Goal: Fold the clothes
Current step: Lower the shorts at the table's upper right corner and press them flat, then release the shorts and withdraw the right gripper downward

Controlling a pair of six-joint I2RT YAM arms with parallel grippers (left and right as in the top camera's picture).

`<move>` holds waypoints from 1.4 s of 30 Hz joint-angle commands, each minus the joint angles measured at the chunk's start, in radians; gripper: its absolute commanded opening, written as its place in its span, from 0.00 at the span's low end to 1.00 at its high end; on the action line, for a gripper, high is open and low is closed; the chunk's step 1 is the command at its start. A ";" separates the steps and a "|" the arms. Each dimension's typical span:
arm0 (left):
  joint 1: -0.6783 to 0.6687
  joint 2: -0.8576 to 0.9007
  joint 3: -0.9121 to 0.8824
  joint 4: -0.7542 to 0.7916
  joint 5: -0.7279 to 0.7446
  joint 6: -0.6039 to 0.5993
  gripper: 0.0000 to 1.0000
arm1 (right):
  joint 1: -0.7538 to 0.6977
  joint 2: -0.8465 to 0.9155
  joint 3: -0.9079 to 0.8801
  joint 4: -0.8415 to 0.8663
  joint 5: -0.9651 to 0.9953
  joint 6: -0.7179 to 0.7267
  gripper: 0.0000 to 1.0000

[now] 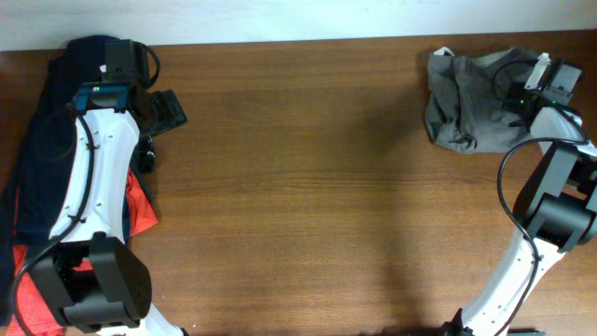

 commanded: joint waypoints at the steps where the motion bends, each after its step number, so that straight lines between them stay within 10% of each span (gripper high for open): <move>1: -0.003 0.006 0.005 0.003 0.008 -0.016 0.99 | -0.012 0.023 0.044 -0.004 0.013 0.011 0.21; 4: -0.003 0.006 0.005 0.007 0.007 -0.016 0.99 | -0.004 0.010 0.117 -0.066 -0.046 0.011 0.34; 7: -0.003 0.006 0.005 0.013 0.007 -0.016 0.99 | 0.011 -0.025 0.228 -0.168 -0.122 0.011 0.79; 10: -0.003 0.006 0.005 0.030 0.006 -0.016 0.99 | 0.047 -0.079 0.393 -0.343 -0.186 0.011 0.95; 22: -0.003 0.006 0.005 0.035 0.000 -0.016 0.99 | 0.267 -0.209 0.743 -0.865 -0.195 0.011 0.99; 42: -0.003 0.006 0.005 0.035 0.000 -0.016 0.99 | 0.725 -0.317 0.770 -1.066 -0.462 -0.014 0.99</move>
